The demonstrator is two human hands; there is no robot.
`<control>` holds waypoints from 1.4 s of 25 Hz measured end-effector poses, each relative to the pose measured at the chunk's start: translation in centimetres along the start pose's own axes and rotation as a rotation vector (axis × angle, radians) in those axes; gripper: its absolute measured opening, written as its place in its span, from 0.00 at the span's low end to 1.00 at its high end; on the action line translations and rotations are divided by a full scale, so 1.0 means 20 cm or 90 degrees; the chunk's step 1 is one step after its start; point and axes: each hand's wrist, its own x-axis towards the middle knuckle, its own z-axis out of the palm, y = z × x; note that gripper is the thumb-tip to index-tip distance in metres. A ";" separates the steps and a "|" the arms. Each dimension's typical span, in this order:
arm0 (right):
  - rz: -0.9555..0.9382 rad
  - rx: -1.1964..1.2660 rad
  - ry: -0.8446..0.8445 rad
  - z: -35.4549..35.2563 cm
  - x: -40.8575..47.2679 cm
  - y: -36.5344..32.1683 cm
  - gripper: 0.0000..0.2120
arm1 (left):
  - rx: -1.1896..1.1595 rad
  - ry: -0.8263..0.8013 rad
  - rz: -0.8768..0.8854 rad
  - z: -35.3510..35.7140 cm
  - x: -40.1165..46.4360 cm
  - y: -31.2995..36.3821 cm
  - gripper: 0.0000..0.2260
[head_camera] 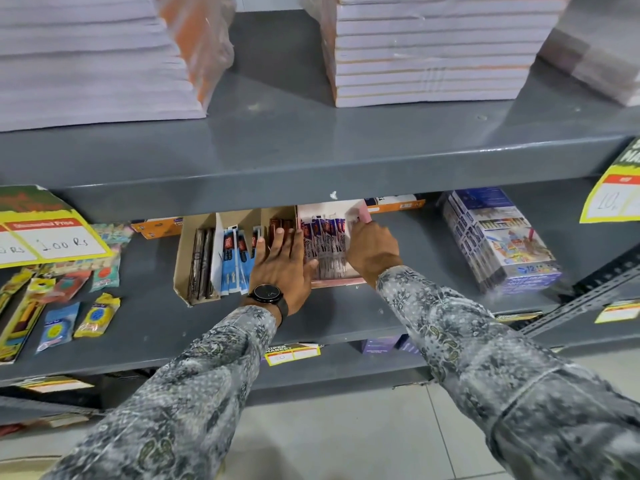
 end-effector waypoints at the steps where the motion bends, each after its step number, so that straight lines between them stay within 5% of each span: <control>1: -0.002 -0.019 -0.019 -0.01 -0.01 -0.01 0.14 | -0.003 0.003 0.000 0.00 0.00 0.00 0.30; 8: 0.007 -0.024 -0.029 -0.02 -0.03 -0.01 0.13 | -0.018 0.005 0.011 0.01 -0.01 -0.01 0.31; 14: 0.198 0.432 -0.076 -0.05 0.01 -0.01 0.09 | -0.008 0.012 0.008 0.03 -0.02 -0.03 0.31; 16: 0.181 0.338 -0.104 -0.02 0.00 0.01 0.14 | -0.009 0.012 0.009 0.03 -0.02 -0.02 0.31; 19: 0.054 0.140 0.011 0.01 -0.02 0.01 0.11 | -0.013 0.016 0.005 0.03 -0.02 -0.02 0.31; 27: -0.150 0.062 -0.030 0.06 0.01 -0.03 0.13 | -0.016 0.019 0.014 0.03 -0.03 -0.03 0.31; 31: -0.332 -0.033 -0.272 0.09 0.03 -0.11 0.30 | -0.042 0.023 0.026 0.02 -0.03 -0.03 0.30; 35: -0.314 -0.044 -0.293 0.12 0.06 -0.07 0.32 | -0.044 0.018 0.029 0.01 -0.04 -0.04 0.31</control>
